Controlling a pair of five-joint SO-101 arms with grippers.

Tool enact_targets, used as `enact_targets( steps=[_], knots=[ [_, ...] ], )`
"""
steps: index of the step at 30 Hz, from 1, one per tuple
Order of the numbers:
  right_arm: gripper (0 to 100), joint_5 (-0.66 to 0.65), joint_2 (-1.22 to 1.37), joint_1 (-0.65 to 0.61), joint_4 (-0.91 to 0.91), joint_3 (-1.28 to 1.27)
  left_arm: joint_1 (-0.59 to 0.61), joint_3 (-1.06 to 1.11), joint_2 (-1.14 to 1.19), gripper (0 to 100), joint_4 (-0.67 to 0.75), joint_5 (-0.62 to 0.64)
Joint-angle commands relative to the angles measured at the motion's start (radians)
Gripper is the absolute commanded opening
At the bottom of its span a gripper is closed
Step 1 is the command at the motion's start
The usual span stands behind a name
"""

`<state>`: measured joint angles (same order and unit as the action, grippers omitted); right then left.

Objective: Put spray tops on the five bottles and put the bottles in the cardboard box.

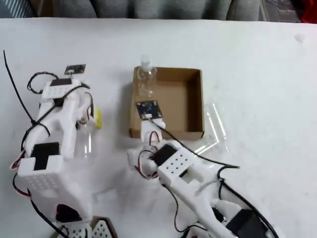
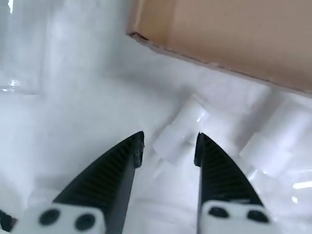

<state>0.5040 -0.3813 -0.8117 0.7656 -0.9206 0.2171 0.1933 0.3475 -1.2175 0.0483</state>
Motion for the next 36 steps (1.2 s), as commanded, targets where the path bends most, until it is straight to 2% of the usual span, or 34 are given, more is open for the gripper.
enact_targets(
  steps=[1, 9, 12, 14, 21, 26, 28, 33, 36],
  knots=[
    [14.1, 0.041, 0.081, 0.039, -0.070, 0.055, 0.016, -0.040, -0.001, 2, 0.028, 0.005],
    [13.8, 0.029, 0.133, 0.044, -0.128, 0.057, 0.016, -0.040, -0.001, 2, 0.028, 0.005],
    [6.0, 0.017, 0.136, 0.044, -0.128, 0.057, 0.015, -0.040, -0.001, 2, 0.028, 0.005],
    [0.9, -0.035, 0.136, 0.044, -0.136, 0.055, 0.015, -0.040, -0.001, 2, 0.028, 0.005],
    [1.5, -0.095, 0.101, 0.044, -0.101, 0.054, 0.015, -0.038, -0.004, 2, 0.028, 0.005],
    [1.5, -0.265, -0.059, 0.053, 0.001, 0.054, 0.033, -0.054, -0.016, 2, 0.018, 0.011],
    [1.5, -0.282, -0.148, 0.085, 0.031, 0.054, 0.053, -0.095, -0.047, 2, -0.011, 0.008],
    [1.5, -0.284, -0.394, 0.206, 0.096, 0.055, 0.073, -0.184, -0.214, 2, -0.189, 0.006],
    [1.5, -0.282, -0.553, 0.274, 0.091, 0.057, 0.068, -0.187, -0.346, 2, -0.230, 0.005]
  ],
)
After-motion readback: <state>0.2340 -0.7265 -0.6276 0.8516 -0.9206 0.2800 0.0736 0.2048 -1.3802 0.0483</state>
